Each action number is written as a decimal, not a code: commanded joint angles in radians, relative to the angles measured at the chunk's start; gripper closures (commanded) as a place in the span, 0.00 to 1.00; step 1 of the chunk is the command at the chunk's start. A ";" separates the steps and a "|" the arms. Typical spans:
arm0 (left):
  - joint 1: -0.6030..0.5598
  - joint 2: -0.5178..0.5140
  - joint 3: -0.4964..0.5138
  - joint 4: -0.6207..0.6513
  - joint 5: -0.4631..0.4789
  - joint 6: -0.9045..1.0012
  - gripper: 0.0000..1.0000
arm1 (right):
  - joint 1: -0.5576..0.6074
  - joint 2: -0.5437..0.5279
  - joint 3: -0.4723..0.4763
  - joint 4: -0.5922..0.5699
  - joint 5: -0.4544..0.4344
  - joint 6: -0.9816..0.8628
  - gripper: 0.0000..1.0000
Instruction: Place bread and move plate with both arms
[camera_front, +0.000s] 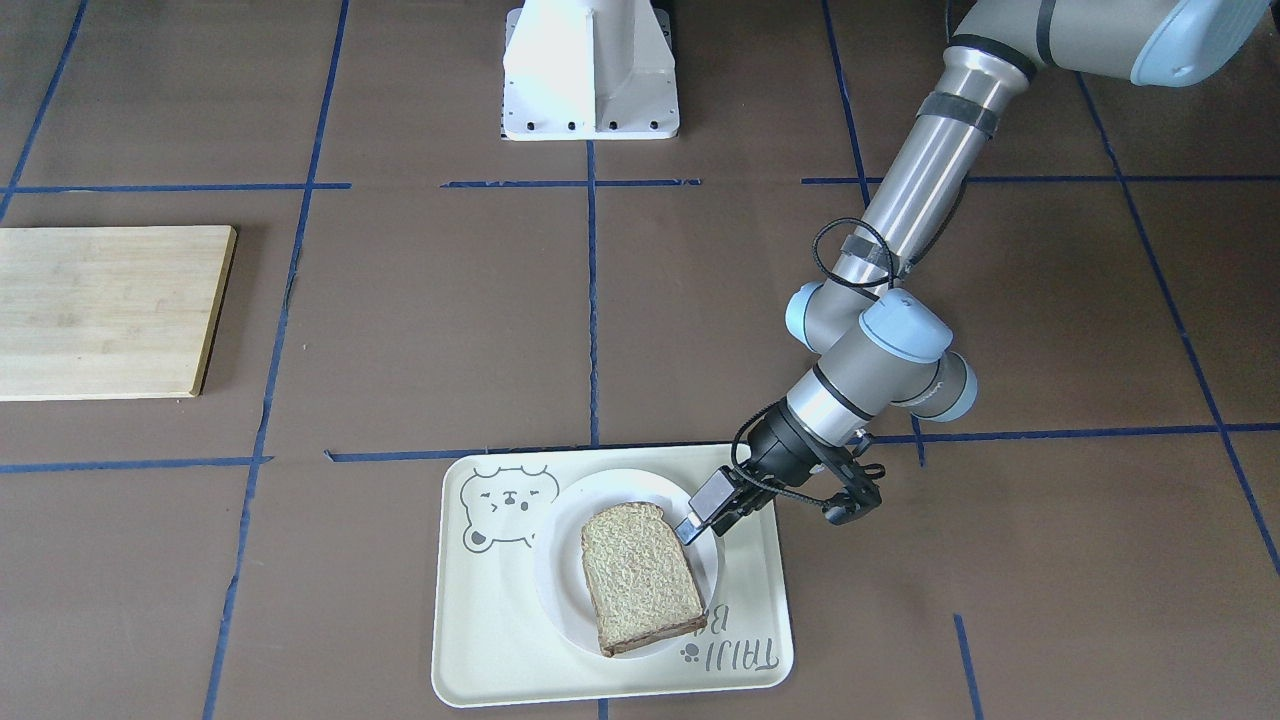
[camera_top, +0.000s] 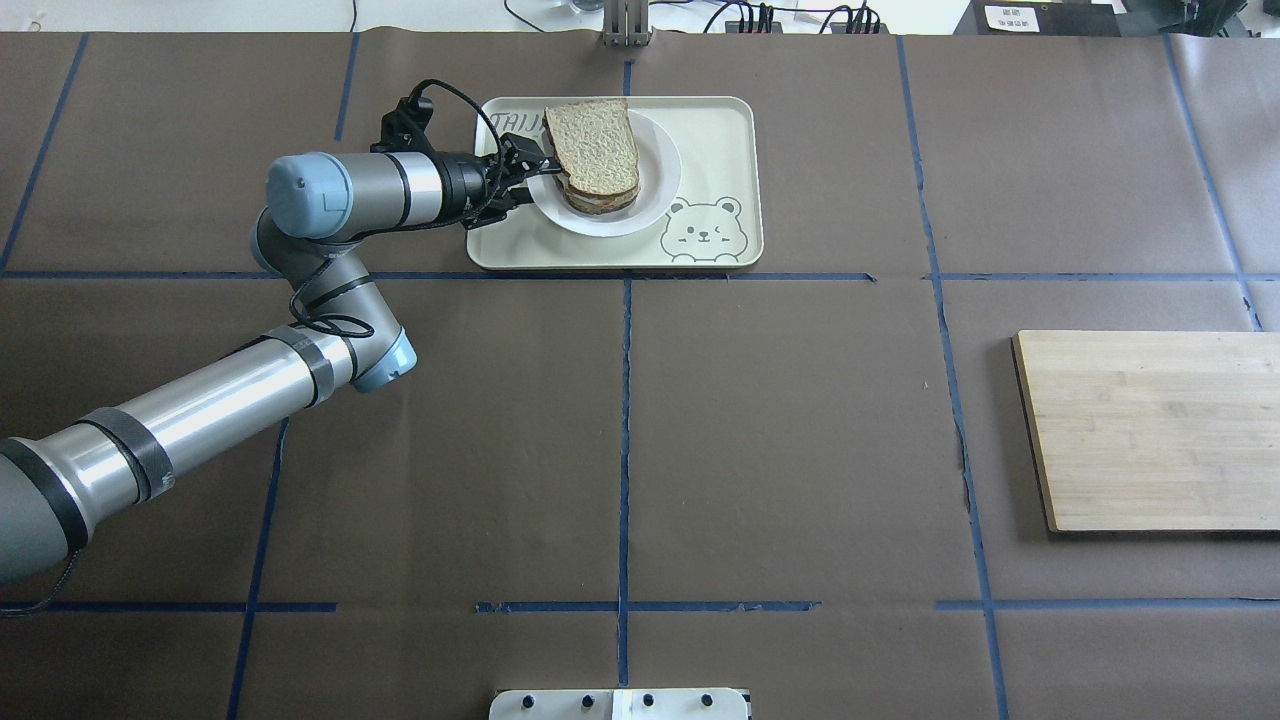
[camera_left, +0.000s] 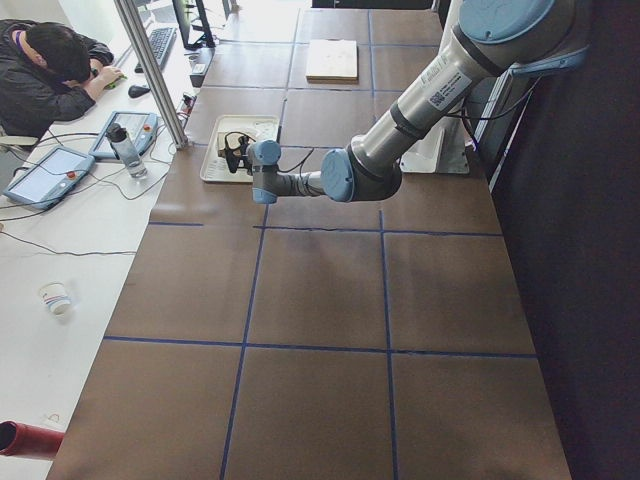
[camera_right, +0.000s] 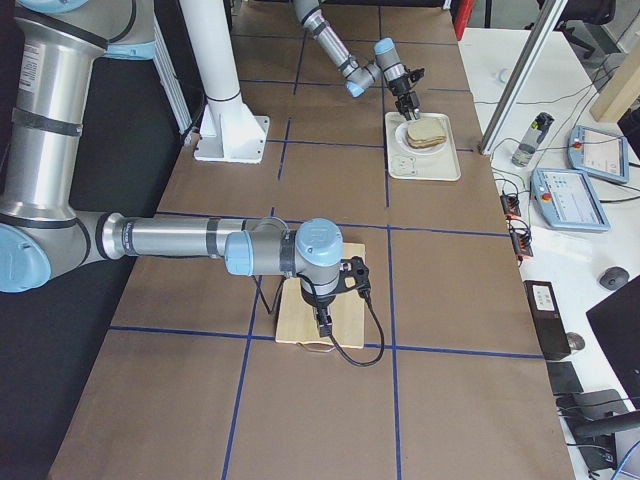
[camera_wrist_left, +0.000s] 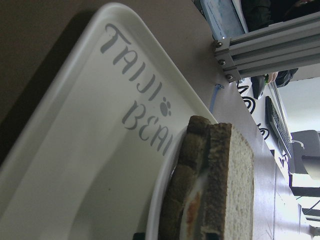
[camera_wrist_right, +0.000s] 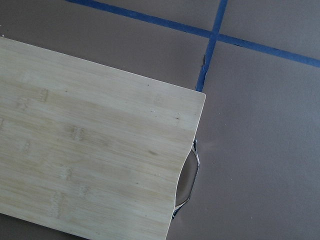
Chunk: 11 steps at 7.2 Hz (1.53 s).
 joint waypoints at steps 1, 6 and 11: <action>-0.088 0.007 -0.154 0.309 -0.207 0.131 0.00 | 0.000 0.000 0.002 0.000 0.000 0.000 0.00; -0.172 0.263 -0.784 1.217 -0.265 0.865 0.00 | 0.001 0.000 0.000 0.000 0.006 0.000 0.00; -0.486 0.622 -1.154 1.697 -0.279 1.720 0.00 | 0.000 0.002 -0.003 0.000 0.005 0.000 0.00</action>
